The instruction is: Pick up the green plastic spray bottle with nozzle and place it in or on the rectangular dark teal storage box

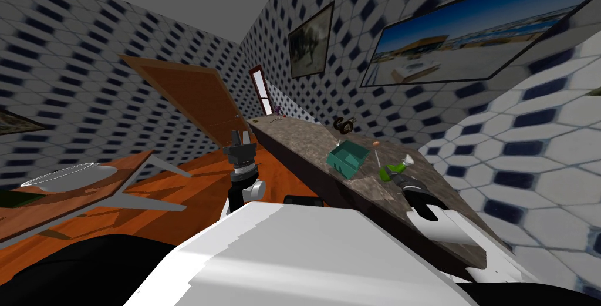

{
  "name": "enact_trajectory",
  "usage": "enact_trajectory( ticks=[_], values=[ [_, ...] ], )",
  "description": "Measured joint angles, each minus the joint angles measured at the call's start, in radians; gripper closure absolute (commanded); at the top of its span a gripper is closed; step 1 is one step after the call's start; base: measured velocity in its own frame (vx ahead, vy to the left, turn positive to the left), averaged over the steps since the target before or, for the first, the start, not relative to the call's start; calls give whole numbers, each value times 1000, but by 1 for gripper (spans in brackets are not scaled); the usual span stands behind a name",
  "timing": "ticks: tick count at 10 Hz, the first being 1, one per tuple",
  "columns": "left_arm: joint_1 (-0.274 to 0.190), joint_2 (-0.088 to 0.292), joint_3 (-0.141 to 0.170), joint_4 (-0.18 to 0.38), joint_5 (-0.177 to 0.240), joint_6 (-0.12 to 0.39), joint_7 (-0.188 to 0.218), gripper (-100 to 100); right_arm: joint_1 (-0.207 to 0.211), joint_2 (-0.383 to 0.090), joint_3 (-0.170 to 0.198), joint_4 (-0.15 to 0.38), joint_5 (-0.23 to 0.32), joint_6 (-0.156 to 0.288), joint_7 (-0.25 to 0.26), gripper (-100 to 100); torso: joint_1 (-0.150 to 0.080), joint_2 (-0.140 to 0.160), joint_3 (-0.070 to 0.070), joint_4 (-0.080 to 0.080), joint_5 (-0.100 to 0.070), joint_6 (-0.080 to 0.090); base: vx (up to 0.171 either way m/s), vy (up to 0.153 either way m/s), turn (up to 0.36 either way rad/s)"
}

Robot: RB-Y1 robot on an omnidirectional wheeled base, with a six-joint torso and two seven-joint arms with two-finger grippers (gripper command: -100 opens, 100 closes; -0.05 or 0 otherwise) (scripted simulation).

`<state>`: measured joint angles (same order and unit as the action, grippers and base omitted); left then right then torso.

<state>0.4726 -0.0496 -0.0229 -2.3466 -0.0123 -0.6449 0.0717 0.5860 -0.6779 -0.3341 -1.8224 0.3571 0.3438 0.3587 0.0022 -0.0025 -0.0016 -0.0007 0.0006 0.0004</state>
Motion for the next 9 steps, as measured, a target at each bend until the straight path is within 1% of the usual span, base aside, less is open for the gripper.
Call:
enact_trajectory(
  ticks=[1, 3, 4, 5, 9],
  values=[
    [0, 0, 0, 0, 0, 0, 0, 0, 0, 0, 0, 0, 0, 0, 0, -100, -1, 2, 1, 0, 0, 0, -10, -12, 121],
    [0, 0, 0, 0, 0, 0, 0, 0, -26, 0, -2, 31, 2, 6, 0, -100, -4, 4, 3, 1, -1, 0, -36, -41, 133],
    [0, 0, 0, 0, 0, 0, 0, 0, -43, -3, -3, 54, 2, 8, 0, -100, -5, 5, 3, 1, -1, 0, -17, -25, 27],
    [0, 0, 0, 0, 0, 0, 0, 0, -45, -3, -4, 57, 2, 8, 0, 100, -4, 5, 3, 1, -1, 0, 0, 0, 0],
    [0, 0, 0, 0, 0, 0, 0, 0, -45, -3, -4, 57, 2, 9, -1, 100, -2, 3, 2, 1, -1, 0, 0, 0, 0]
  ],
)
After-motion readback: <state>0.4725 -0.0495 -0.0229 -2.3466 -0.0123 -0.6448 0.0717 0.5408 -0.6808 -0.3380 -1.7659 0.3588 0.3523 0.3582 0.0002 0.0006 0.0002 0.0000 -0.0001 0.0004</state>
